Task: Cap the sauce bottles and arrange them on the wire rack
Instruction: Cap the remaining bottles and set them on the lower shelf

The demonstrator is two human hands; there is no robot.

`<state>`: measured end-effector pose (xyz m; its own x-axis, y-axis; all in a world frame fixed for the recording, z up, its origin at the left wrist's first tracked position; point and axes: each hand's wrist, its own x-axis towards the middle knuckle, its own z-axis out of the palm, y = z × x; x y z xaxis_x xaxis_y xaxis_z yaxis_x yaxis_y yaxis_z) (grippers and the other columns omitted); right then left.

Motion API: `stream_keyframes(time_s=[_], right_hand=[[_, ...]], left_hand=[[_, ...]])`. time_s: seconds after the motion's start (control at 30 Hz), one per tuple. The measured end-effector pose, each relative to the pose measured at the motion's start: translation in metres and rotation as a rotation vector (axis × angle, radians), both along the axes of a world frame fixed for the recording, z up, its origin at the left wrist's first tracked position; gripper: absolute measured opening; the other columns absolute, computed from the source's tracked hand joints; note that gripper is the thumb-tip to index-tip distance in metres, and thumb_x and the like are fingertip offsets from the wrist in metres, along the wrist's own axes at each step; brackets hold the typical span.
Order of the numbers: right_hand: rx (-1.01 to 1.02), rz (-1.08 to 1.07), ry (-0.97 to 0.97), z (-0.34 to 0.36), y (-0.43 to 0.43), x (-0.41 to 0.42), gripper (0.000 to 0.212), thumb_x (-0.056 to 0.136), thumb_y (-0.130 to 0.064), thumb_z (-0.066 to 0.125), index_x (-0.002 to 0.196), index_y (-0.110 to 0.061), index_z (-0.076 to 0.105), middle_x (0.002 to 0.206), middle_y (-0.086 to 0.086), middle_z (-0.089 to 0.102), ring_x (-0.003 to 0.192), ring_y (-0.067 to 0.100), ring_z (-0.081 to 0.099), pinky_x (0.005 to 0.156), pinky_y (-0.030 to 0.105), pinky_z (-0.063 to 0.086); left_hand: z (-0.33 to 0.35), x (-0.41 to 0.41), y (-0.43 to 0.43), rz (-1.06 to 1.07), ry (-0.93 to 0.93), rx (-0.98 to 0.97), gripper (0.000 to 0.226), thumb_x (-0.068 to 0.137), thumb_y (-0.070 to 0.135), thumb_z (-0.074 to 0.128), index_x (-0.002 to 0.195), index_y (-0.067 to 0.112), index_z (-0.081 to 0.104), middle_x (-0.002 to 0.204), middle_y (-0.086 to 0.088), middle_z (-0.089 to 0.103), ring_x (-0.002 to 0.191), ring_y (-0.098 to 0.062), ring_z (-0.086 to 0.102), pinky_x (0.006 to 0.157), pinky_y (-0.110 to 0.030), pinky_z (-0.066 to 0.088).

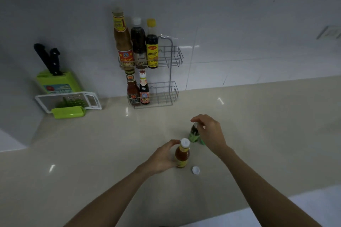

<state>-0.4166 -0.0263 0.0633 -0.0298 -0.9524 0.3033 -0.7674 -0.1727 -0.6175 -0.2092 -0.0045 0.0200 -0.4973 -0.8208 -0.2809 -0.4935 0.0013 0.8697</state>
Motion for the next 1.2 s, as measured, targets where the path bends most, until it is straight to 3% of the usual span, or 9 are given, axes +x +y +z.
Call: stream_keyframes(time_s=[0.17, 0.33, 0.47, 0.63, 0.77, 0.87, 0.97, 1.07, 1.2], right_hand=[[0.22, 0.04, 0.096, -0.047, 0.044, -0.016, 0.029, 0.081, 0.007, 0.055, 0.098, -0.01, 0.072, 0.102, 0.009, 0.071, 0.093, 0.027, 0.065, 0.08, 0.029, 0.046], [0.548, 0.198, 0.327, -0.089, 0.068, -0.022, 0.036, 0.09, -0.021, 0.06, 0.125, -0.017, 0.061, 0.128, 0.007, 0.059, 0.115, 0.028, 0.054, 0.097, 0.032, 0.041], [0.577, 0.227, 0.4, -0.112, 0.08, -0.017, 0.04, 0.088, -0.019, 0.06, 0.128, -0.016, 0.058, 0.132, 0.008, 0.052, 0.116, 0.032, 0.048, 0.095, 0.036, 0.044], [0.479, 0.205, 0.43, -0.126, 0.083, -0.02, 0.029, 0.091, -0.015, 0.054, 0.119, -0.009, 0.059, 0.123, 0.011, 0.056, 0.111, 0.031, 0.051, 0.089, 0.034, 0.043], [0.406, 0.134, 0.148, -0.1, 0.068, -0.021, 0.015, 0.088, -0.011, 0.058, 0.1, -0.01, 0.067, 0.097, 0.012, 0.067, 0.09, 0.029, 0.063, 0.077, 0.031, 0.046], [0.343, -0.02, -0.432, -0.051, 0.048, -0.012, 0.012, 0.089, -0.005, 0.063, 0.097, -0.012, 0.067, 0.081, 0.006, 0.068, 0.07, 0.017, 0.066, 0.071, 0.029, 0.053], [0.323, 0.077, -0.859, 0.006, 0.029, -0.001, 0.014, 0.089, -0.002, 0.064, 0.102, -0.003, 0.069, 0.082, 0.009, 0.069, 0.07, 0.016, 0.068, 0.067, 0.025, 0.054], [0.341, 0.257, -0.888, 0.045, 0.018, 0.008, 0.019, 0.087, -0.003, 0.067, 0.105, -0.002, 0.071, 0.094, 0.015, 0.07, 0.078, 0.018, 0.07, 0.072, 0.022, 0.055], [0.325, 0.348, -0.641, 0.058, 0.005, 0.019, 0.018, 0.085, -0.009, 0.069, 0.102, -0.009, 0.075, 0.1, 0.007, 0.074, 0.082, 0.012, 0.067, 0.073, 0.023, 0.054]], left_hand=[[-0.006, -0.026, 0.013, 0.117, 0.037, -0.036, 0.055, 0.072, 0.013, 0.074, 0.117, 0.032, 0.05, 0.113, 0.003, 0.063, 0.108, -0.017, 0.06, 0.079, -0.017, 0.045], [-0.006, -0.036, 0.017, 0.18, -0.046, -0.115, 0.049, 0.075, 0.011, 0.073, 0.12, 0.015, 0.053, 0.106, 0.001, 0.063, 0.096, -0.016, 0.059, 0.076, -0.021, 0.039], [-0.009, -0.037, 0.018, 0.184, -0.083, -0.123, 0.049, 0.076, 0.014, 0.073, 0.121, 0.015, 0.053, 0.11, -0.003, 0.065, 0.095, -0.017, 0.058, 0.078, -0.022, 0.039], [-0.012, -0.036, 0.021, 0.221, -0.063, -0.133, 0.052, 0.072, 0.018, 0.077, 0.12, 0.017, 0.056, 0.112, -0.002, 0.065, 0.1, -0.018, 0.06, 0.084, -0.027, 0.045], [-0.009, -0.029, 0.028, 0.274, -0.033, -0.217, 0.055, 0.063, 0.024, 0.077, 0.115, 0.027, 0.06, 0.104, -0.002, 0.062, 0.098, -0.016, 0.059, 0.084, -0.026, 0.044], [-0.003, -0.024, 0.029, 0.326, -0.018, -0.268, 0.046, 0.059, 0.026, 0.075, 0.098, 0.039, 0.055, 0.091, -0.002, 0.055, 0.084, -0.006, 0.055, 0.073, -0.021, 0.042], [0.005, -0.017, 0.025, 0.399, 0.032, -0.272, 0.039, 0.053, 0.036, 0.07, 0.087, 0.049, 0.056, 0.086, 0.0, 0.051, 0.082, -0.002, 0.056, 0.07, -0.015, 0.042], [0.014, -0.014, 0.021, 0.424, 0.06, -0.25, 0.041, 0.058, 0.032, 0.077, 0.084, 0.055, 0.055, 0.091, -0.003, 0.054, 0.086, -0.004, 0.058, 0.076, -0.023, 0.048], [0.026, -0.009, 0.018, 0.418, 0.07, -0.241, 0.042, 0.065, 0.027, 0.081, 0.091, 0.049, 0.056, 0.093, -0.004, 0.053, 0.086, -0.009, 0.059, 0.075, -0.024, 0.048]])
